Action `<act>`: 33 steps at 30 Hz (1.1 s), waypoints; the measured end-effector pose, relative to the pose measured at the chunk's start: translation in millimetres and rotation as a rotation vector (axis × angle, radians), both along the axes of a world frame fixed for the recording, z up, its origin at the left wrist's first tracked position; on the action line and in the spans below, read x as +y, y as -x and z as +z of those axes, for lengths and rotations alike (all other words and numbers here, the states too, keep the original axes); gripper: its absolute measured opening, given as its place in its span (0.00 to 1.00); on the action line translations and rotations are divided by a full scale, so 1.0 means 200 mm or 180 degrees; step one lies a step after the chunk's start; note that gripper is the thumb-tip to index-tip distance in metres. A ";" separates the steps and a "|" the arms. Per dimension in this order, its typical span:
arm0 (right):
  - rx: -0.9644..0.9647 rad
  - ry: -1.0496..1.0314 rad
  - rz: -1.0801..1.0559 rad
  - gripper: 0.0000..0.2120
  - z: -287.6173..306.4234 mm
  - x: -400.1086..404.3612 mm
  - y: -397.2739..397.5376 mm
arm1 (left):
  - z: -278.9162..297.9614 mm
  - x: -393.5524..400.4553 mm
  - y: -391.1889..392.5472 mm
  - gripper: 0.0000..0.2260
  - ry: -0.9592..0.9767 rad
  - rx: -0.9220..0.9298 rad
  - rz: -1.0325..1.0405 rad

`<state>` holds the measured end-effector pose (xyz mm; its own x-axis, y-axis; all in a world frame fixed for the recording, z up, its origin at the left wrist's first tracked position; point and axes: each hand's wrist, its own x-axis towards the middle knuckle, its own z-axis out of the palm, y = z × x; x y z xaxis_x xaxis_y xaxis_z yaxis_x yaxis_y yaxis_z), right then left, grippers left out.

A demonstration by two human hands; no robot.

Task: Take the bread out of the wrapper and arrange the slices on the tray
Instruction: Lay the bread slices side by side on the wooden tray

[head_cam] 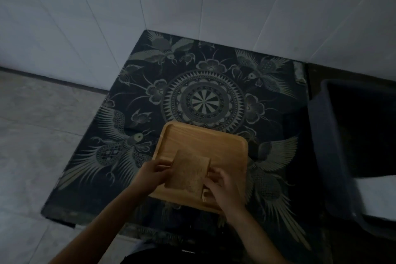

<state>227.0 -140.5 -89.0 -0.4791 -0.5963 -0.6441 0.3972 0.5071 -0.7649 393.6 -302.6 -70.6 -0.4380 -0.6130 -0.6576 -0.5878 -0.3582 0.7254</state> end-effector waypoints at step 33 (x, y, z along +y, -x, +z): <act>0.1090 -0.0866 0.0504 0.18 -0.30 -0.27 -0.29 | -0.27 -0.23 -0.22 0.12 0.1060 -0.0663 -0.0755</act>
<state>284.2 -195.1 -149.7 -0.6081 -0.5106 -0.6079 0.0465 0.7415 -0.6693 438.2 -348.9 -124.1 -0.4710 -0.7048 -0.5305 -0.7709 0.0365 0.6359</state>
